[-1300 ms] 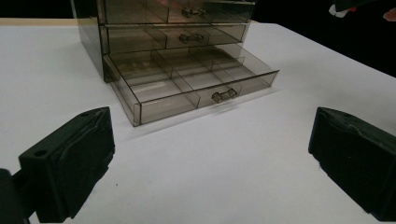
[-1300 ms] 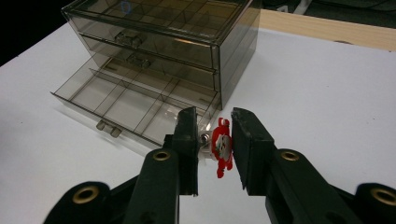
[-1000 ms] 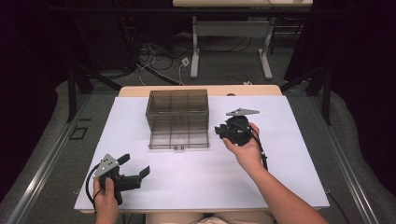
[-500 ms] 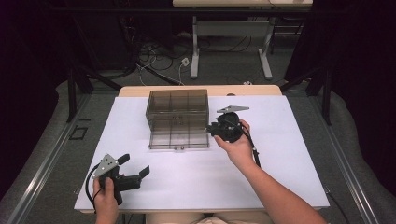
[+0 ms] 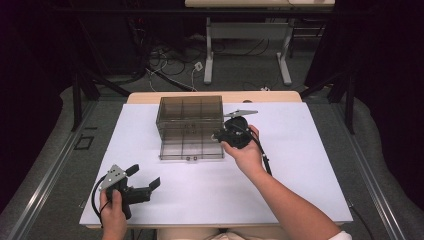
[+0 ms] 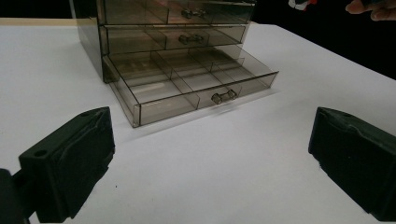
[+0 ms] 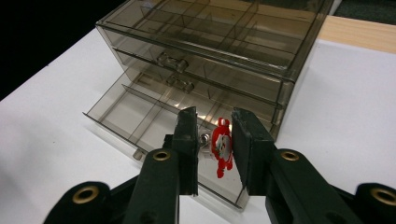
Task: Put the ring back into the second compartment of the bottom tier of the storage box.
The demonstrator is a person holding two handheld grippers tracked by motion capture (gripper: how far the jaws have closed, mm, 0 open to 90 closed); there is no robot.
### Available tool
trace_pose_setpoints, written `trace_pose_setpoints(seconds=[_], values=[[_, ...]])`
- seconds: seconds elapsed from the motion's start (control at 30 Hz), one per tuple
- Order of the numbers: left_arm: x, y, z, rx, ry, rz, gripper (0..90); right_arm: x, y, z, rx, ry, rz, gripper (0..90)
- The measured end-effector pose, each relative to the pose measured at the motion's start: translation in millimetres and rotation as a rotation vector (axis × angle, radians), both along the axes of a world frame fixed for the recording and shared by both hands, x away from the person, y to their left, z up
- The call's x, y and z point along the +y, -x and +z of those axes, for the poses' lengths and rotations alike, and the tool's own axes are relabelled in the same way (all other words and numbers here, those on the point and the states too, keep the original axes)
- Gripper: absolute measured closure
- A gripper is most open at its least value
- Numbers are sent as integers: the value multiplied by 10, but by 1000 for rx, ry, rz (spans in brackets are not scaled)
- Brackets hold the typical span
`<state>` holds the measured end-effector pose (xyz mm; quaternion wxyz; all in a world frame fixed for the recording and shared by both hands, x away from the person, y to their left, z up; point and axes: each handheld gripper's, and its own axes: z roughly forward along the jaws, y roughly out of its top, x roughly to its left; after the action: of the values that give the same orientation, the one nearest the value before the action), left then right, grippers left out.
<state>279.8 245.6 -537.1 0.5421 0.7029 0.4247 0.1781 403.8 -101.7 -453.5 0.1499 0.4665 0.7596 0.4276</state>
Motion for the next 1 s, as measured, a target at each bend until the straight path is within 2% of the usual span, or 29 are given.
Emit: trace_pose_setpoints(seconds=[0.03,0.27,0.63,1.0], values=[[-3,-4,0,0,0,-2,5,18,-6,-3,-3,-11,5,720],[-15,-12,0,-7,-12,-7,5,129,-30,-28,-10,3,25,720],[-7,-5,4,-5,-10,-7,5,237,-58,-45,-24,13,28,720],[19,23,19,-12,2,-5,5,358,-90,-110,-22,48,45,720]])
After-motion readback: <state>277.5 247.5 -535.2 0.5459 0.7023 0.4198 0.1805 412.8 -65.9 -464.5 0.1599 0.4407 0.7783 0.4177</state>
